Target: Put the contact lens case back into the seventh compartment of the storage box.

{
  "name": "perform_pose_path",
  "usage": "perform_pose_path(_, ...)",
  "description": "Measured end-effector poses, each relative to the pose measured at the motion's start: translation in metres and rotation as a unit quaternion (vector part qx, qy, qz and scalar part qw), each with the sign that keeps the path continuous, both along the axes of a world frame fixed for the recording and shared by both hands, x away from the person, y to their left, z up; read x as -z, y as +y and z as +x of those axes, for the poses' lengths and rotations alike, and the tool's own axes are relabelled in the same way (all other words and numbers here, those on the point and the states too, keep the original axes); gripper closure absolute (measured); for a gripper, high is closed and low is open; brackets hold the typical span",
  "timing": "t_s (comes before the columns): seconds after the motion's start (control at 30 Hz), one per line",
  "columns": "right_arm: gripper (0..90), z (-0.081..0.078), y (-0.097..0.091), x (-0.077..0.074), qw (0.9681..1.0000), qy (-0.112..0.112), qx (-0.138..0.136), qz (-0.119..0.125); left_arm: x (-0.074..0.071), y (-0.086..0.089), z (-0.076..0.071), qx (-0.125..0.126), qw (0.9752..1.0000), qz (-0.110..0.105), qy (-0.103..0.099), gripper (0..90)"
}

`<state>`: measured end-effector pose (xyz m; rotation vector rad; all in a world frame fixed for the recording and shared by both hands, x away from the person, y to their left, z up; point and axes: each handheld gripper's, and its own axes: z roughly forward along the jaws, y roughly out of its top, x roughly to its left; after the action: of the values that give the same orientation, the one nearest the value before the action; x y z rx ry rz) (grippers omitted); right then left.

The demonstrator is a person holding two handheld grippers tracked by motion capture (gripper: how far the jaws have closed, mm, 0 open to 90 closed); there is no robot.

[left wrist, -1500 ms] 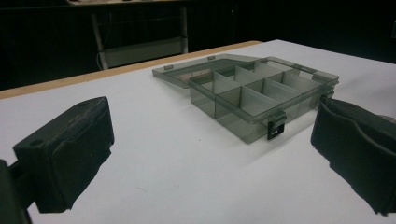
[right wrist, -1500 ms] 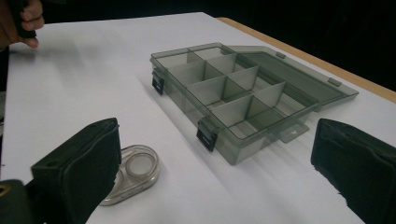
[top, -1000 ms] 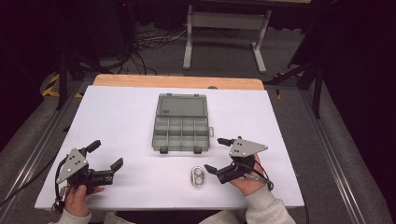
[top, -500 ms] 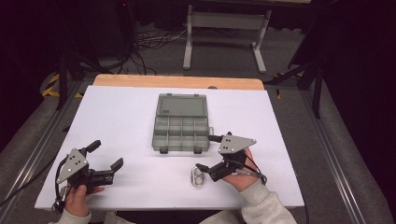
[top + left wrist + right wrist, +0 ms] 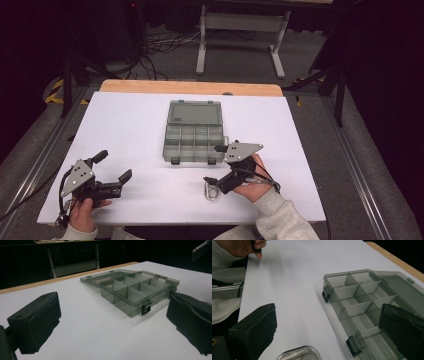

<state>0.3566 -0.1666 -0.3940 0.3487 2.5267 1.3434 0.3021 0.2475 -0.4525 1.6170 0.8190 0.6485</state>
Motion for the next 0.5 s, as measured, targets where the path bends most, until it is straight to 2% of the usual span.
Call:
perform_pose_path(0.37,4.2,0.0057,0.0076,-0.0020,0.9986,0.032,-0.021,-0.036,0.0000,0.0004,0.0002,0.000,1.0000,0.000,0.001,0.1)
perform_pose_path(0.5,4.2,0.0066,0.0082,-0.0026,0.9981,0.034,-0.026,-0.043,0.0001,0.0001,0.0002,0.000,1.0000,0.000,0.001,0.1)
